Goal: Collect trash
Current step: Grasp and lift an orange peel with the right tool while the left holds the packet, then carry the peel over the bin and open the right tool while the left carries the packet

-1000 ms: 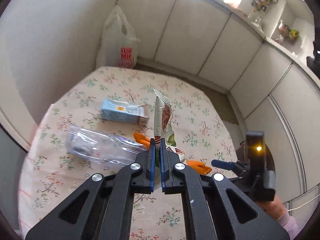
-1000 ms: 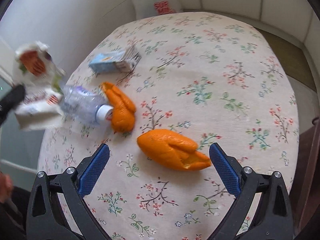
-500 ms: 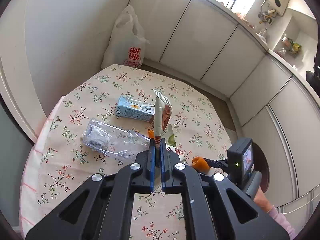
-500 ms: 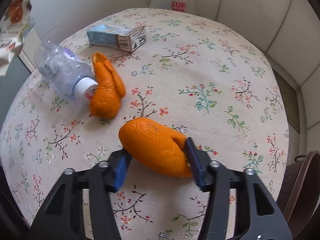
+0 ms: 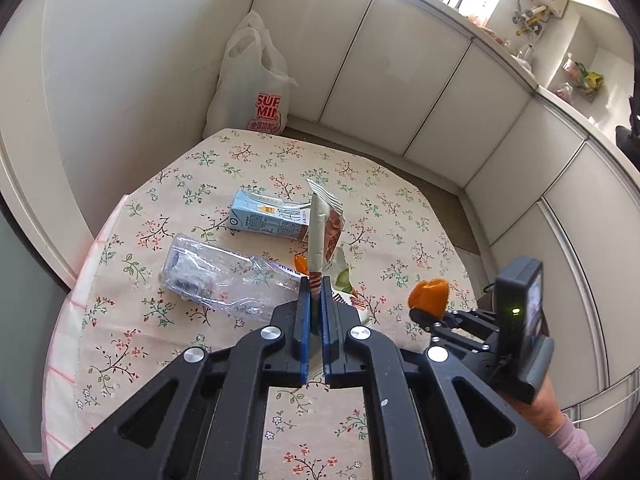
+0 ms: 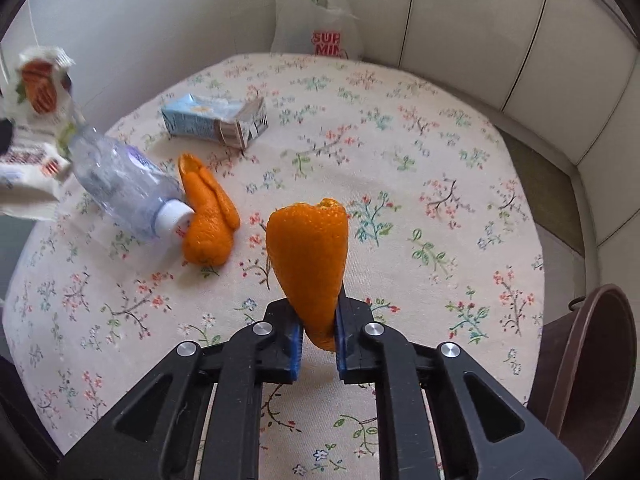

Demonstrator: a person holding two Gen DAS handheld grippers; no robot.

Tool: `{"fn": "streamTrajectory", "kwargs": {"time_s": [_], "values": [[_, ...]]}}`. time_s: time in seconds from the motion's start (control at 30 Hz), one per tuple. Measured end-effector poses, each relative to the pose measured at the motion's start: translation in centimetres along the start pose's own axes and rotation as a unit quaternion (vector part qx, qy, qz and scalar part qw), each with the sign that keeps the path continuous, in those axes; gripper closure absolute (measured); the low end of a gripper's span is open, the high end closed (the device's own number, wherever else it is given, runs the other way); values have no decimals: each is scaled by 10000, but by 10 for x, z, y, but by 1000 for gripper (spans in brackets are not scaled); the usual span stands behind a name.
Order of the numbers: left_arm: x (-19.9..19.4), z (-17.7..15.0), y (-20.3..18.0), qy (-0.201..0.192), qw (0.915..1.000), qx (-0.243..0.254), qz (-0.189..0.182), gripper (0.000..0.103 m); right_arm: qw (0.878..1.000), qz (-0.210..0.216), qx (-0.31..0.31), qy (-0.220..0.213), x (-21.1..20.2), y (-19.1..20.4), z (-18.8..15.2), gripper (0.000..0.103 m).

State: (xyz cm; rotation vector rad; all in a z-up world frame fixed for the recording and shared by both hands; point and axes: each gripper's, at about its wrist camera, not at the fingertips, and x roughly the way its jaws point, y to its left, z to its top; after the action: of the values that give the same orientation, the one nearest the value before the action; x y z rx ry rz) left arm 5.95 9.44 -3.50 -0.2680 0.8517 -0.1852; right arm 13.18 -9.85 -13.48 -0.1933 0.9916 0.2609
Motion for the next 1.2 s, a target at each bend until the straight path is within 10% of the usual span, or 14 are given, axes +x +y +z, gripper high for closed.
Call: {"fn": "streamTrajectory", "kwargs": {"time_s": [0.63,1.2], "values": [[13,-12,-43,22,9991,427,-20,99,9743,-588,1372,-1686,-147,-98,-14,91],[33,-26,-75,176,9971,732,-88,99,9083,-2169,3294,-1397,-177,-211,-73,89]]}}
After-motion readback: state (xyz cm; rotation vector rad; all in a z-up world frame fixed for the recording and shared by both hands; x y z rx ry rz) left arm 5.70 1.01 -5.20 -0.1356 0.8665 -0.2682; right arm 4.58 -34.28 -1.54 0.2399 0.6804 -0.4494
